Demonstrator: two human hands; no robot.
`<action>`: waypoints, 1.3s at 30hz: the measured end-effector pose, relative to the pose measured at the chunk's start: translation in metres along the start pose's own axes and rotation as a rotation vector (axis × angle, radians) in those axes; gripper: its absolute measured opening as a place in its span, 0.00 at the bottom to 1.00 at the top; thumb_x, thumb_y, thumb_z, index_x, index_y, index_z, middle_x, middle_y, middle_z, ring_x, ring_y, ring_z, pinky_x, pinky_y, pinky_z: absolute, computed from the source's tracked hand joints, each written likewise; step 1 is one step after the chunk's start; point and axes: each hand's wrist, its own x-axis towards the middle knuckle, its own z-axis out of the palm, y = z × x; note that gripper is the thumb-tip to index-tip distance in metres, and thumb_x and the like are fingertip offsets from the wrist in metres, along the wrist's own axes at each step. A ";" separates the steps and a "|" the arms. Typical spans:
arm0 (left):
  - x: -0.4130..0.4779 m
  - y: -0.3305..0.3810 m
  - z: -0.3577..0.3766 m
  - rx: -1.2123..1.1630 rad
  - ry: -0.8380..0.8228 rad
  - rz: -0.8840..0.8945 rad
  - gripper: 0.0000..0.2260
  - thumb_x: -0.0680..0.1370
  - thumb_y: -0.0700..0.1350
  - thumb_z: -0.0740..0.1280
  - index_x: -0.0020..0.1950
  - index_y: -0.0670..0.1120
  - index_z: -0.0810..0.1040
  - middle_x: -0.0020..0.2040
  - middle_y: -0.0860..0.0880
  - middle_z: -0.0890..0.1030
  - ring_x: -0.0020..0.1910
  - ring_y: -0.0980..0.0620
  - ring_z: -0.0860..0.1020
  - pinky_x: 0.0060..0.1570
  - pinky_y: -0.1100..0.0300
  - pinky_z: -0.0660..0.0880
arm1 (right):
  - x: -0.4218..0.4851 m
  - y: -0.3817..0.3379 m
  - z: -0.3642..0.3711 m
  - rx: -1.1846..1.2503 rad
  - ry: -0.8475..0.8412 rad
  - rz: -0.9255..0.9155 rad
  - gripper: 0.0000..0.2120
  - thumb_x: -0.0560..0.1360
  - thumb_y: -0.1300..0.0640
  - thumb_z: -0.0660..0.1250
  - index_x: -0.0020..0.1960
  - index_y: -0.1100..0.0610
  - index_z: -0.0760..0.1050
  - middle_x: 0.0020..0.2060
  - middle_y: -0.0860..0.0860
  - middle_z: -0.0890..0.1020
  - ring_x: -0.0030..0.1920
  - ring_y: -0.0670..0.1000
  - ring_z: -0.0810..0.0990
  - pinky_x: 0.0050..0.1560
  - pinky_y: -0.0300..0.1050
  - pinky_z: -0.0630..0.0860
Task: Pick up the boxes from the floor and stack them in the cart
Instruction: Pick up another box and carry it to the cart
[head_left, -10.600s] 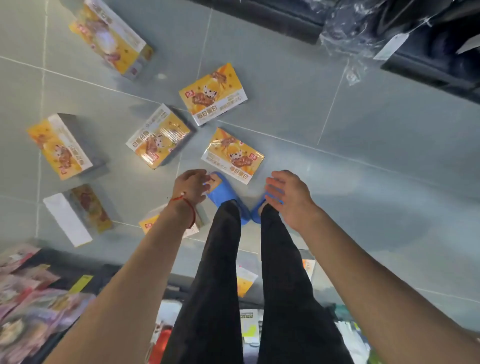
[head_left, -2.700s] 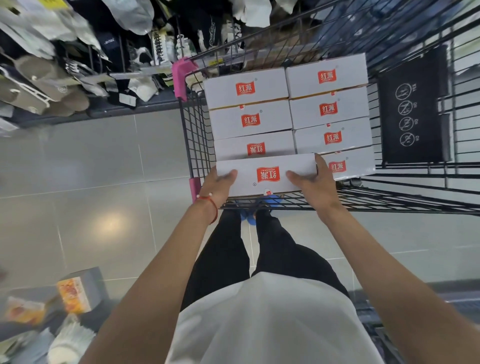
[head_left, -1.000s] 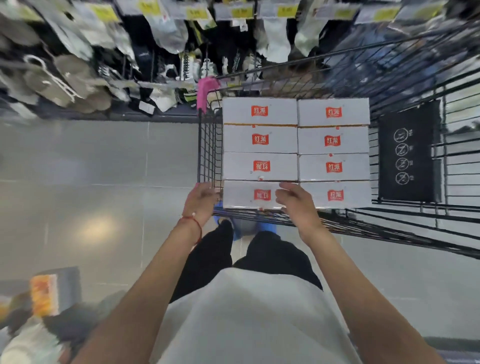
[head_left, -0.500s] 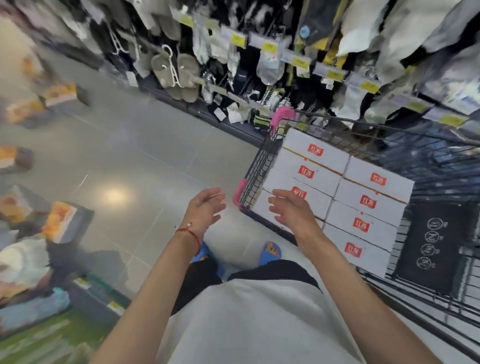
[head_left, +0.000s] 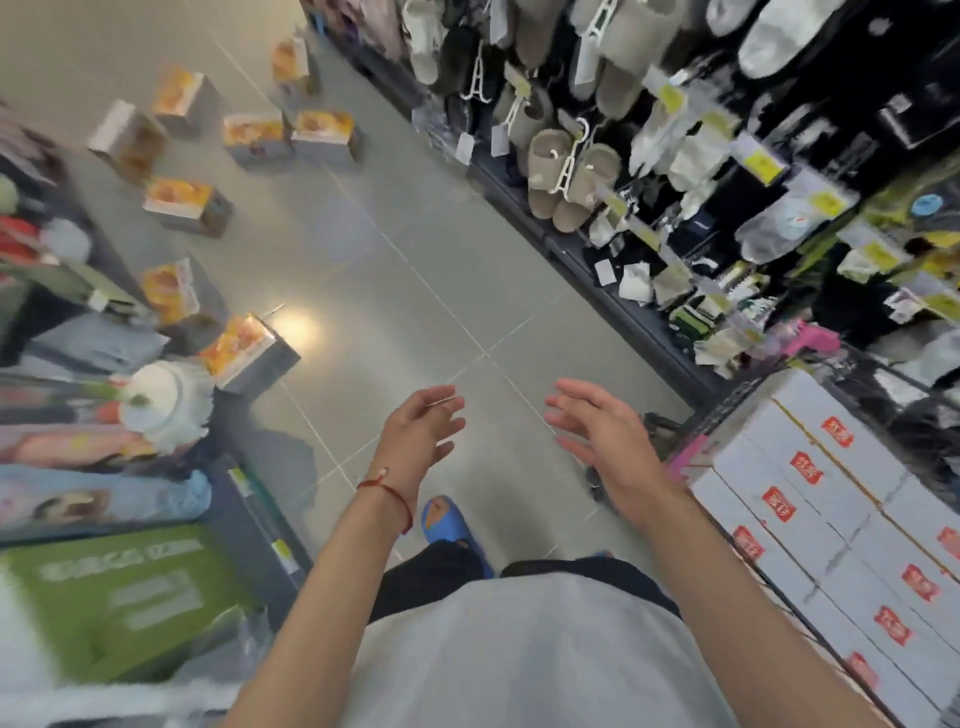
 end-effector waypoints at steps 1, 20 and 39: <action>0.006 0.005 -0.017 -0.010 0.015 0.004 0.09 0.82 0.41 0.64 0.58 0.50 0.79 0.59 0.49 0.83 0.59 0.49 0.81 0.64 0.51 0.75 | 0.005 -0.004 0.019 0.002 -0.010 0.001 0.09 0.81 0.58 0.68 0.60 0.50 0.80 0.58 0.53 0.86 0.56 0.50 0.84 0.64 0.49 0.77; 0.167 0.153 -0.182 -0.161 0.200 -0.036 0.09 0.82 0.42 0.64 0.61 0.48 0.78 0.58 0.50 0.83 0.58 0.49 0.81 0.63 0.52 0.74 | 0.162 -0.138 0.264 -0.040 -0.160 0.050 0.12 0.80 0.59 0.69 0.63 0.54 0.80 0.58 0.53 0.86 0.58 0.50 0.85 0.68 0.51 0.77; 0.410 0.394 -0.243 -0.304 0.287 -0.068 0.11 0.81 0.40 0.64 0.63 0.45 0.78 0.60 0.46 0.83 0.62 0.45 0.80 0.65 0.49 0.73 | 0.402 -0.355 0.442 -0.187 -0.268 0.099 0.09 0.82 0.60 0.65 0.60 0.53 0.79 0.56 0.52 0.86 0.56 0.50 0.84 0.59 0.45 0.78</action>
